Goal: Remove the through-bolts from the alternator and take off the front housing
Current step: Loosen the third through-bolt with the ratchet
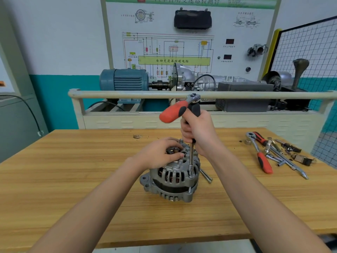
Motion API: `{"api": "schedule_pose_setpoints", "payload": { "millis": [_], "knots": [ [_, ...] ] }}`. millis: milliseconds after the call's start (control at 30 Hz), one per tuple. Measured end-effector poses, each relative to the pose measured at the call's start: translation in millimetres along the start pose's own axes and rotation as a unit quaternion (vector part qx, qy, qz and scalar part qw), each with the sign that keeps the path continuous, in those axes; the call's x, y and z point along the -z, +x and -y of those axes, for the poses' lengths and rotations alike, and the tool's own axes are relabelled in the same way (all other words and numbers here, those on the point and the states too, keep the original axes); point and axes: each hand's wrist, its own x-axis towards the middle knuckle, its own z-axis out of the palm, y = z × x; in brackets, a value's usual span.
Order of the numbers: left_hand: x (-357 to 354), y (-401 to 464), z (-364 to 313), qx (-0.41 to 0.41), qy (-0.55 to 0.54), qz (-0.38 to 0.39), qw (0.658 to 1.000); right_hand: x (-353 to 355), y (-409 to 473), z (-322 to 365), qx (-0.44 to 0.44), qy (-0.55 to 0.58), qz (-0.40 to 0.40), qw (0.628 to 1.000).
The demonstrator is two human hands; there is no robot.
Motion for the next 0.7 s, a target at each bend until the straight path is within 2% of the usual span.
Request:
{"api": "schedule_pose_setpoints", "payload": {
  "millis": [267, 500, 700],
  "knots": [
    [-0.1, -0.9, -1.0, 0.001, -0.012, -0.018, 1.0, 1.6, -1.1, -0.3, -0.009, 0.008, -0.03, 0.999],
    [1.6, -1.3, -2.6, 0.011, -0.039, -0.012, 0.999, -8.3, -4.2, -3.9, 0.026, -0.037, -0.126, 0.991],
    [-9.0, -2.5, -18.8, 0.053, -0.011, -0.073, 0.996, -16.3, -10.2, -9.4, 0.086, -0.098, -0.181, 0.975]
  ]
}}
